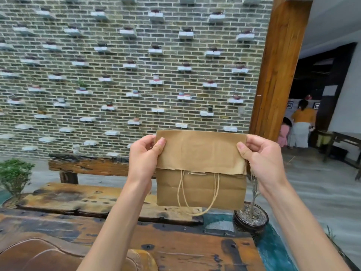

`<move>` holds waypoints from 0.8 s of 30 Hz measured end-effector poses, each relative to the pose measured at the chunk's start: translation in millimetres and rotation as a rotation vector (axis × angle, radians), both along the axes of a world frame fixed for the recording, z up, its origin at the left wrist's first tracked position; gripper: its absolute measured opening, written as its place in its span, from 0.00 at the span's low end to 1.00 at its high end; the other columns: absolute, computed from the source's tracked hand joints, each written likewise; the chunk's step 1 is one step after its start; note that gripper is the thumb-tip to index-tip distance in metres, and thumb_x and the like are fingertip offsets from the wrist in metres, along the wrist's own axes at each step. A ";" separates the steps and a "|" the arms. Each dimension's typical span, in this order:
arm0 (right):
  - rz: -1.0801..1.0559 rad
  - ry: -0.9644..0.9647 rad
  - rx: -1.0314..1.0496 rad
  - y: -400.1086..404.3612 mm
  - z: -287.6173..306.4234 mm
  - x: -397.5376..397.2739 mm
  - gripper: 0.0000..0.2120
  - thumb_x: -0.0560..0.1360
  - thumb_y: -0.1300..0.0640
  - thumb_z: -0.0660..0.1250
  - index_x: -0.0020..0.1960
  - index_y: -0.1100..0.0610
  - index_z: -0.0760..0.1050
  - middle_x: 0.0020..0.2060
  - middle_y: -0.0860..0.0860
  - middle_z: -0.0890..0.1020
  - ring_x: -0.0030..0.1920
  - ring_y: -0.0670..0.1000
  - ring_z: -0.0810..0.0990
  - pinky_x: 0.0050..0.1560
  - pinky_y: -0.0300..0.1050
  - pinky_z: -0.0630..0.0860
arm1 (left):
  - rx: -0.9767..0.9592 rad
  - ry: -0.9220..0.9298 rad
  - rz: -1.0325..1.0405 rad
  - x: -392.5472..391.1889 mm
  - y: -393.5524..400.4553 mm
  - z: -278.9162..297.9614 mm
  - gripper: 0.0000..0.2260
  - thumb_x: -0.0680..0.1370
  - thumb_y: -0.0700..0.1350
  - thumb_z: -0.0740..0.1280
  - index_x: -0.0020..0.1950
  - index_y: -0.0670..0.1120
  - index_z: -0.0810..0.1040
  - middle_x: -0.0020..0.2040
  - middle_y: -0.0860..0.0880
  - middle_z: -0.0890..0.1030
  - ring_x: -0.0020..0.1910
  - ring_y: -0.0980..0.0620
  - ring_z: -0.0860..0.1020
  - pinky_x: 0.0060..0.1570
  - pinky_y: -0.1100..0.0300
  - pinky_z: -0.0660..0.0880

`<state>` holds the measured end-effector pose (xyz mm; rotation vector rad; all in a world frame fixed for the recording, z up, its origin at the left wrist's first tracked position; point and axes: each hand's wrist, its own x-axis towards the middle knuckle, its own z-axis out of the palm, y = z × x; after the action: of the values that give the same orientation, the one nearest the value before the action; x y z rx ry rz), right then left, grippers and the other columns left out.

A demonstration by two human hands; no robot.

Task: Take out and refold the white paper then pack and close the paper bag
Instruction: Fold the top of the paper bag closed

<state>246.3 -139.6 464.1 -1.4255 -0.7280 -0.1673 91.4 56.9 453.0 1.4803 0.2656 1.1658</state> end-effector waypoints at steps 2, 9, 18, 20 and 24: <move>0.031 -0.016 0.006 1.6 4.4 -6.0 0.12 0.76 0.66 0.69 0.59 0.64 0.80 0.50 0.56 0.86 0.53 0.53 0.84 0.61 0.55 0.79 | 0.002 -0.008 0.023 -8.7 1.9 1.0 0.11 0.79 0.41 0.67 0.45 0.32 0.77 0.41 0.43 0.77 0.41 0.49 0.74 0.45 0.52 0.72; 0.240 -0.064 -0.019 25.5 6.0 -41.4 0.13 0.76 0.68 0.68 0.45 0.51 0.83 0.40 0.48 0.87 0.42 0.44 0.84 0.47 0.40 0.81 | -0.005 0.006 0.204 -70.2 0.9 0.3 0.08 0.78 0.40 0.67 0.46 0.35 0.80 0.42 0.40 0.81 0.42 0.48 0.77 0.45 0.50 0.75; 0.650 -0.019 -0.007 91.3 -2.7 -126.8 0.12 0.76 0.68 0.67 0.45 0.52 0.83 0.37 0.45 0.88 0.41 0.45 0.85 0.39 0.35 0.82 | -0.034 0.006 0.585 -205.3 -9.1 -7.6 0.06 0.77 0.38 0.69 0.41 0.42 0.84 0.35 0.49 0.83 0.35 0.55 0.78 0.35 0.61 0.74; 0.750 0.006 -0.006 104.8 -7.1 -151.5 0.13 0.76 0.69 0.67 0.44 0.53 0.83 0.37 0.46 0.88 0.40 0.45 0.86 0.39 0.36 0.82 | -0.042 -0.012 0.676 -238.5 -16.5 -8.9 0.05 0.76 0.37 0.70 0.41 0.41 0.84 0.35 0.49 0.82 0.35 0.55 0.77 0.35 0.62 0.74; 0.914 0.028 -0.006 129.1 -10.7 -202.4 0.12 0.76 0.68 0.67 0.44 0.53 0.84 0.38 0.49 0.88 0.40 0.47 0.86 0.39 0.41 0.82 | -0.059 -0.012 0.822 -296.2 -33.4 -13.5 0.06 0.76 0.37 0.69 0.41 0.42 0.84 0.34 0.51 0.84 0.34 0.57 0.79 0.33 0.67 0.76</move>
<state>43.9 -10.5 453.5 -0.9778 -1.2792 0.5621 -204.8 23.5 439.4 1.3344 0.9529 1.7847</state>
